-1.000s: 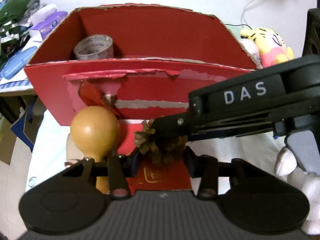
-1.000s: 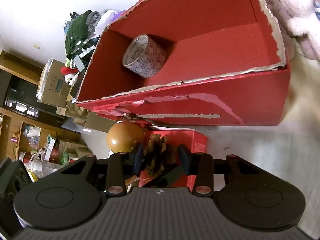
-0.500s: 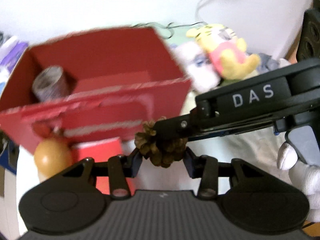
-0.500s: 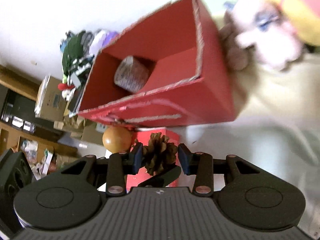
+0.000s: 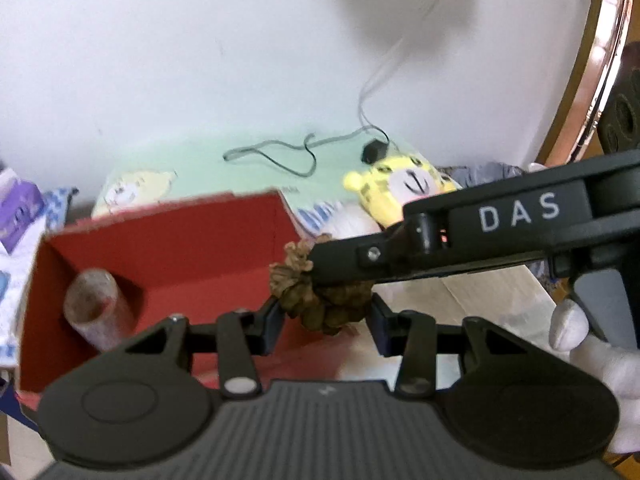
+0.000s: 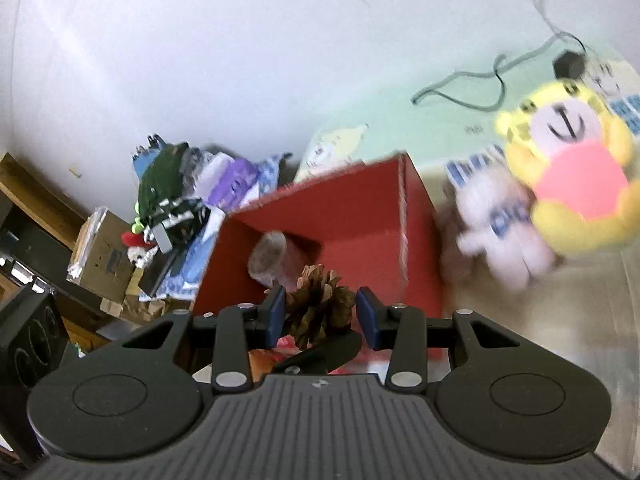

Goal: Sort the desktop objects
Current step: 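Lift the pine cone with the right gripper and carry it over the red box, then lower the pine cone into the red box and open the right gripper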

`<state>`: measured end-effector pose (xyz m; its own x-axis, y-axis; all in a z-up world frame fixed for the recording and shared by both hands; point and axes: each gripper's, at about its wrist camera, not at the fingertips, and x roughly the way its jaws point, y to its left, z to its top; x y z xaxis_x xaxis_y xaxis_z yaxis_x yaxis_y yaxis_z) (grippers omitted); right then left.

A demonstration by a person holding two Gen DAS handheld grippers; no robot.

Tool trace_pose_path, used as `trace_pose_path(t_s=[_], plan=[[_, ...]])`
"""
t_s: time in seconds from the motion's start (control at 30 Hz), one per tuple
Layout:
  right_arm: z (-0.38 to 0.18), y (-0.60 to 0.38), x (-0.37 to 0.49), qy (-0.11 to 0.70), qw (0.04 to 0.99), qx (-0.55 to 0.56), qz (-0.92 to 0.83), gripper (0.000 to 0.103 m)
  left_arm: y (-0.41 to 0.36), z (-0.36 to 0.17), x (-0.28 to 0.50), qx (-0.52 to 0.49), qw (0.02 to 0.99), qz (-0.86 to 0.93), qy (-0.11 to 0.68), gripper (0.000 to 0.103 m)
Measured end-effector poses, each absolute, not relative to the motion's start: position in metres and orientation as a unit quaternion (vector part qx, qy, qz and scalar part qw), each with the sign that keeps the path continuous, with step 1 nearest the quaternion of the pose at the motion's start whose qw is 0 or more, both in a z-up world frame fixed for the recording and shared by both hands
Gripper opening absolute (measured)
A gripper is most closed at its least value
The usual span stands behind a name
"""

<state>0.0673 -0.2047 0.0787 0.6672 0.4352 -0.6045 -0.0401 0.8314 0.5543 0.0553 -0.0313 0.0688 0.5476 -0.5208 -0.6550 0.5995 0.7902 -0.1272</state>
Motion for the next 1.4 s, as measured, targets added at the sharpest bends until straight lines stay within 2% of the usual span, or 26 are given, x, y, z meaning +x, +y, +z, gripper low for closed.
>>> trace_pose_path(t_s=[0.17,0.33,0.6,0.83,1.03,1.4], plan=[[0.089,-0.195,0.097,0.376,0.878,0.257,0.151,0.043,-0.016,0.078,0.083,0.056,0.887,-0.301,0.345,0.045],[0.084,-0.172,0.140,0.398,0.867,0.247,0.171,0.043,0.007,0.065,0.121,0.065,0.882,-0.273,0.380,0.045],[0.022,-0.132,0.200,0.499,0.801,0.274,0.186,0.042,0.041,0.002,0.172,0.077,0.840,-0.230,0.485,0.046],[-0.031,-0.107,0.228,0.575,0.733,0.314,0.184,0.041,0.060,-0.032,0.192,0.104,0.803,-0.190,0.556,0.046],[-0.051,-0.095,0.239,0.611,0.691,0.344,0.175,0.041,0.071,-0.037,0.190,0.120,0.786,-0.175,0.581,0.046],[-0.061,-0.087,0.253,0.630,0.674,0.355,0.147,0.042,0.083,-0.017,0.180,0.096,0.784,-0.189,0.584,0.046]])
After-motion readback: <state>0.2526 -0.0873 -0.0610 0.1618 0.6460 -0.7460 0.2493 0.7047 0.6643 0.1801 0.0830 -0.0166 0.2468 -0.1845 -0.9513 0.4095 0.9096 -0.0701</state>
